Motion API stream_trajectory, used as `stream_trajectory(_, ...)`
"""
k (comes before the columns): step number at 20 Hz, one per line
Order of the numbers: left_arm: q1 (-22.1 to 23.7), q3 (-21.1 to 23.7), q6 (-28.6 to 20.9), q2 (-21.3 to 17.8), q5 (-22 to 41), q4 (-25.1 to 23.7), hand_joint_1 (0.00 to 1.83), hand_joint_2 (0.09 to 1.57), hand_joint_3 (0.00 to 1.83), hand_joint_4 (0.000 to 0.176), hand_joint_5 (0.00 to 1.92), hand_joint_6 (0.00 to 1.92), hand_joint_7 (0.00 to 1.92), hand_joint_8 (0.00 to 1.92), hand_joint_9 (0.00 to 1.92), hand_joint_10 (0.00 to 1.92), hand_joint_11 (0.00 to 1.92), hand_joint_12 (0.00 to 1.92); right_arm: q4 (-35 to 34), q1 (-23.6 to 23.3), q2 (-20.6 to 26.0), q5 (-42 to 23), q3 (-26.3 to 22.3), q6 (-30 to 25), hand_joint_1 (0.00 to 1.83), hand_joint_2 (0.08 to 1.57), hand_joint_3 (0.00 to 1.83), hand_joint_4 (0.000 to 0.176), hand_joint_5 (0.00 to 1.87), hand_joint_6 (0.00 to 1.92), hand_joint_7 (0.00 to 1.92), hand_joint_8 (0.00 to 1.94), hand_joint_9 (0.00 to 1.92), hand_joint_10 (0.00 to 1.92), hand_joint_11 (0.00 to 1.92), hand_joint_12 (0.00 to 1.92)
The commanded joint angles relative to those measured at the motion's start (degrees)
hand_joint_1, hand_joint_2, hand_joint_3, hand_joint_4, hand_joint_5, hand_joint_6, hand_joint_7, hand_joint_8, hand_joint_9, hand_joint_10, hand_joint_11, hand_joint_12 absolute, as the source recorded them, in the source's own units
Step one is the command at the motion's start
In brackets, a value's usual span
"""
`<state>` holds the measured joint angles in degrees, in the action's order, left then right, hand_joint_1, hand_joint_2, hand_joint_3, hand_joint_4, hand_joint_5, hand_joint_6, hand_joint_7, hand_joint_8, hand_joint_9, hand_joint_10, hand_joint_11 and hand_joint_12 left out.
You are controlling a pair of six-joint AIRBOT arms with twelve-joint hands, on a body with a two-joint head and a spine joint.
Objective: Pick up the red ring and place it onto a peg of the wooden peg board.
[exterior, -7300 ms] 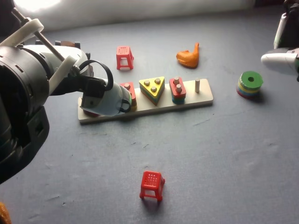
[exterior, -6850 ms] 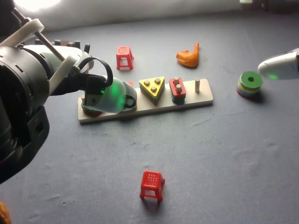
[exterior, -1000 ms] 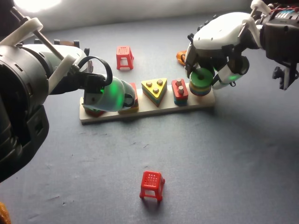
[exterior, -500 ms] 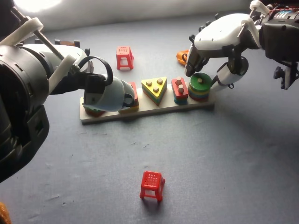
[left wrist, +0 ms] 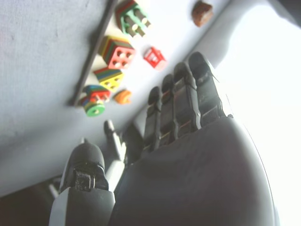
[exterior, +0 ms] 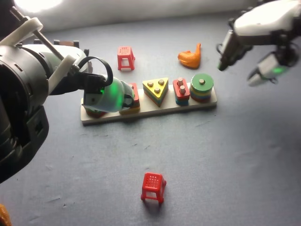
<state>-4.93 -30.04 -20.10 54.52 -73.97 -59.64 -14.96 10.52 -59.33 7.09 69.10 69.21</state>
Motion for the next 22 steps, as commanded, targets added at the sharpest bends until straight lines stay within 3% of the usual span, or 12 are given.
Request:
stream_trajectory(1,0.7,0.0,0.2,-0.1,-0.2,-5.4,0.0,1.25,0.0,0.0,0.12,0.0,0.14,0.01,0.14,0.01,0.0,0.35,-0.6,-1.6,2.5,-4.3,-1.3,-0.2,1.23,1.03,0.0,0.0,0.78,0.02,0.8,0.0,0.76,0.09,0.32,1.2)
stream_trajectory(3,0.6,-0.1,0.2,-0.1,-0.5,-5.4,0.0,1.25,0.0,0.0,0.12,0.0,0.14,0.0,0.14,0.0,0.0,0.35,-2.0,-3.2,6.8,-1.0,-4.2,-0.2,1.21,1.01,0.0,0.0,0.86,0.05,0.88,0.03,0.84,0.13,0.39,1.23)
stream_trajectory(4,0.6,-0.1,0.2,-0.1,-0.5,-5.4,0.0,1.25,0.0,0.0,0.11,0.0,0.13,0.0,0.13,0.0,0.0,0.34,-2.2,-3.7,8.9,-0.1,-5.6,-0.3,1.17,1.08,0.0,0.0,0.98,0.74,0.97,0.1,0.85,0.37,0.44,1.32)
stream_trajectory(5,0.6,-0.1,0.2,-0.1,-0.5,-5.4,0.0,1.25,0.0,0.0,0.11,0.0,0.13,0.0,0.13,0.0,0.0,0.34,-2.2,-4.4,11.9,0.8,-7.6,-0.3,0.98,1.0,0.0,0.0,0.61,1.45,0.72,1.22,0.67,1.35,0.5,1.64)
stream_trajectory(6,0.6,-0.1,0.2,-0.1,-0.5,-5.4,0.0,1.24,0.0,0.0,0.14,0.01,0.16,0.01,0.15,0.01,0.0,0.42,-2.2,-4.9,14.5,1.1,-9.6,-0.3,0.9,0.94,0.0,0.0,0.65,1.83,0.8,1.8,0.81,1.81,0.79,1.87)
stream_trajectory(9,0.7,0.0,0.2,-0.1,-0.5,-5.4,0.0,1.25,0.0,0.0,0.12,0.01,0.14,0.01,0.14,0.01,0.0,0.36,-2.2,-6.5,21.2,2.0,-15.0,-0.1,0.64,0.98,0.02,0.0,1.46,1.92,1.56,1.94,1.6,1.92,1.69,1.92)
stream_trajectory(10,0.7,0.0,0.2,-0.1,-0.5,-5.4,0.0,1.25,0.0,0.0,0.13,0.0,0.15,0.01,0.15,0.01,0.0,0.38,-2.2,-6.8,22.8,1.2,-16.5,0.3,0.59,1.17,0.03,0.012,1.56,1.92,1.7,1.94,1.74,1.92,1.84,1.92)
stream_trajectory(11,0.6,-0.1,0.2,-0.1,-0.5,-5.4,0.0,1.25,0.0,0.0,0.12,0.0,0.14,0.0,0.14,0.0,0.0,0.37,-1.9,-7.1,24.7,-2.3,-18.3,2.1,0.74,1.27,0.03,0.025,1.55,1.92,1.76,1.94,1.82,1.92,1.9,1.92)
stream_trajectory(13,0.6,-0.1,0.2,-0.1,-0.5,-5.4,0.0,1.25,0.0,0.0,0.13,0.0,0.15,0.0,0.15,0.0,0.0,0.37,4.1,-7.3,27.1,-10.0,-21.4,2.1,1.13,1.35,0.03,0.028,1.5,1.92,1.72,1.94,1.8,1.92,1.92,1.92)
stream_trajectory(16,0.6,0.0,0.2,-0.1,-0.5,-5.4,0.0,1.25,0.0,0.0,0.13,0.0,0.16,0.0,0.16,0.01,0.0,0.41,16.3,-5.6,30.6,-25.7,-26.3,3.4,1.18,1.34,0.01,0.0,1.5,1.92,1.69,1.94,1.77,1.92,1.86,1.92)
stream_trajectory(18,0.5,0.1,0.2,-0.1,-0.5,-5.4,0.0,1.26,0.0,0.0,0.14,0.0,0.16,0.0,0.16,0.0,0.0,0.44,18.7,-5.0,30.8,-28.6,-26.4,3.1,1.18,1.34,0.01,0.0,1.51,1.92,1.67,1.94,1.73,1.92,1.81,1.92)
stream_trajectory(22,0.4,0.1,0.2,0.0,-0.4,-5.0,0.0,1.26,0.0,0.0,0.15,0.0,0.18,0.01,0.18,0.01,0.0,0.46,31.5,-3.5,30.8,-36.1,-24.2,-12.9,1.15,1.34,0.0,0.0,1.49,1.92,1.62,1.94,1.69,1.92,1.76,1.92)
